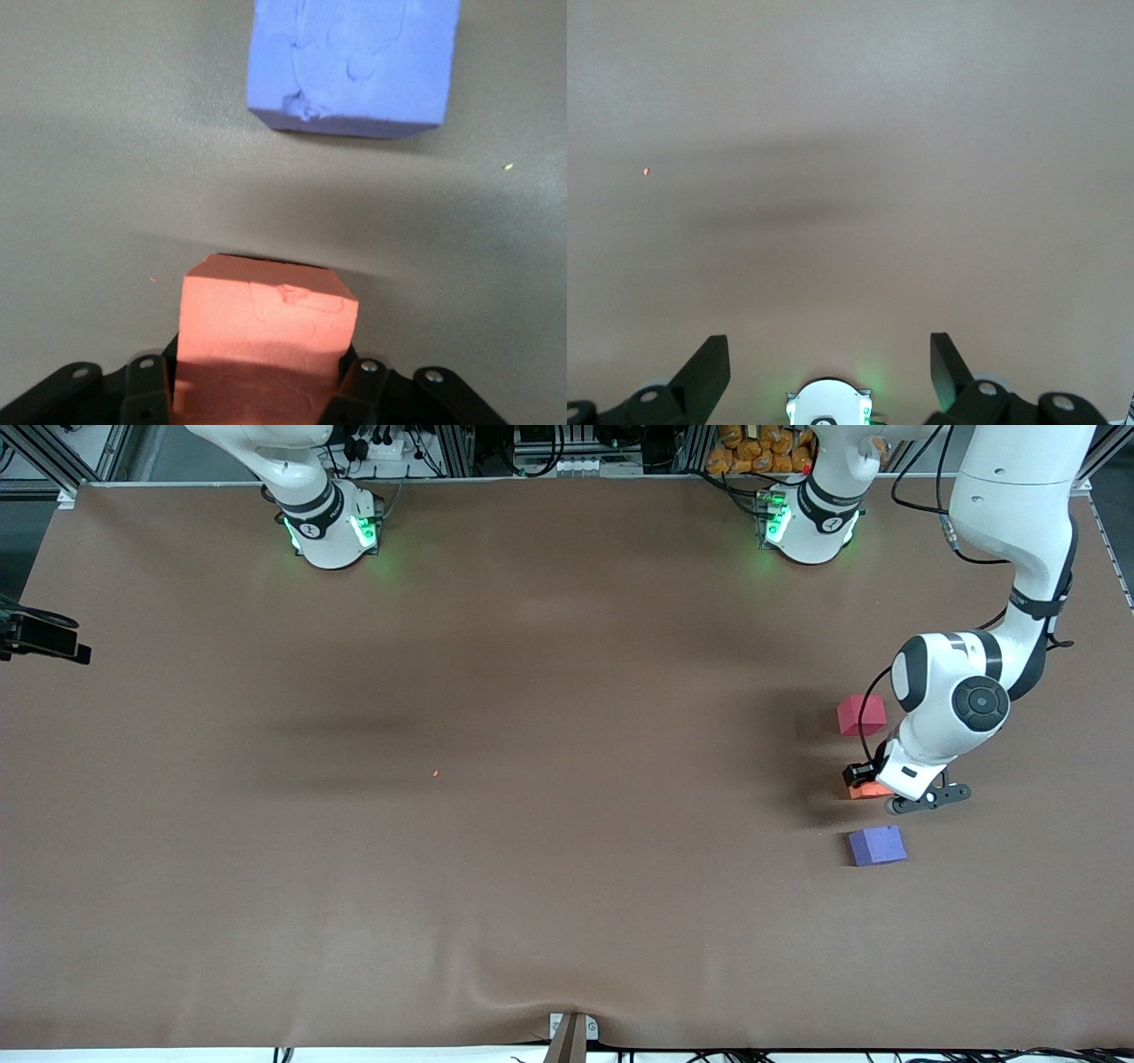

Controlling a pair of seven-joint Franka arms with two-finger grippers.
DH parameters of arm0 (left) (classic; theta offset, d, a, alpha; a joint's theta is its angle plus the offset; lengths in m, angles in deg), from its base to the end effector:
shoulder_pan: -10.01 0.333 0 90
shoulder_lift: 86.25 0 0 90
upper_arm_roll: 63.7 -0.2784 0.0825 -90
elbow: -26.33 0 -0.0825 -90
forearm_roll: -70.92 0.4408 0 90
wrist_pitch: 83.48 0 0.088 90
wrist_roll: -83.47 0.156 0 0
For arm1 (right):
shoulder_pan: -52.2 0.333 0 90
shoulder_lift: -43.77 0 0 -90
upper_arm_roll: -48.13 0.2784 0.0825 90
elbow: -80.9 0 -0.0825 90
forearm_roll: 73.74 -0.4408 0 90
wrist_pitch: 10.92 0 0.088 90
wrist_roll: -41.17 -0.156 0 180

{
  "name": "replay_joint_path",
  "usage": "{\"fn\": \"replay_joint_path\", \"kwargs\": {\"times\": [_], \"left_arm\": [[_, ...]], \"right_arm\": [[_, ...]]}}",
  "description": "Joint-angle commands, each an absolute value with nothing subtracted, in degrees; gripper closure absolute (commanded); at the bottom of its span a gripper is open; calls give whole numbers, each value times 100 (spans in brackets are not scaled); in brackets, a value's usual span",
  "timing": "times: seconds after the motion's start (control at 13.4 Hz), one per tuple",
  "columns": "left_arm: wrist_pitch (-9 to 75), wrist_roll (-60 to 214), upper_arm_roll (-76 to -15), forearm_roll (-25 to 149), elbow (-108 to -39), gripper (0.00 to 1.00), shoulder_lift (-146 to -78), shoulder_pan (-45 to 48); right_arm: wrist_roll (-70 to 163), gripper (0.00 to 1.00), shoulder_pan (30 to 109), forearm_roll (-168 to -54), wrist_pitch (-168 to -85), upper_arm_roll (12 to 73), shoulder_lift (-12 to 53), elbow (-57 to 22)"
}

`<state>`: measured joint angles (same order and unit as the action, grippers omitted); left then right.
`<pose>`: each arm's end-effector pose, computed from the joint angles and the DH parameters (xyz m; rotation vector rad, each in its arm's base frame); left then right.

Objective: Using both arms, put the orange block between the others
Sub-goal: 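Lower the orange cube between the pink and blue cubes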

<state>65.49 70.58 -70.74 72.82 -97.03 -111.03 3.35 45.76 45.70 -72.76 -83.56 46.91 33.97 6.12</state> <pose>0.5854 0.0111 0.0677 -3.0609 -0.2942 -0.0375 0.6077 -0.0844 0.5463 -3.1211 0.0907 0.3280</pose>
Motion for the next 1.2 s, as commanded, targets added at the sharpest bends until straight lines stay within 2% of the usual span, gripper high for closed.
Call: {"fn": "replay_joint_path", "kwargs": {"times": [0.0, 0.15, 0.22, 0.3, 0.37, 0.45, 0.67, 0.9, 1.12], "left_arm": [[6619, 7116, -6968, 7356, -9522, 100, -11227, 394], [6619, 7116, -6959, 7355, -9487, 100, -11244, 395], [6619, 7116, -6959, 7355, -9478, 95, -11288, 395], [6619, 7116, -6959, 7355, -9478, 77, -11297, 395], [6619, 7116, -6959, 7355, -9478, 26, -11297, 395], [6611, 7142, -6959, 7355, -9478, 0, -11297, 395], [6436, 7169, -6959, 7355, -9487, 0, -11114, 386], [5839, 7178, -6959, 7426, -9409, 0, -10613, 342], [4761, 7415, -6924, 7426, -8979, 0, -10069, 324]], "right_arm": [[4530, 0, 4464, -7198, -8334, 4787, 3455, 637], [4530, 0, 4455, -7189, -8343, 4778, 3455, 672], [4530, 0, 4464, -7189, -8343, 4778, 3455, 707], [4522, 0, 4464, -7189, -8343, 4778, 3455, 716], [4521, 0, 4464, -7189, -8343, 4787, 3455, 716], [4521, 0, 4464, -7198, -8343, 4796, 3455, 716], [4521, 0, 4482, -7198, -8334, 4804, 3455, 716], [4521, 0, 4490, -7198, -8325, 4813, 3455, 716], [4521, 0, 4490, -7189, -8351, 4813, 3455, 716]]}}
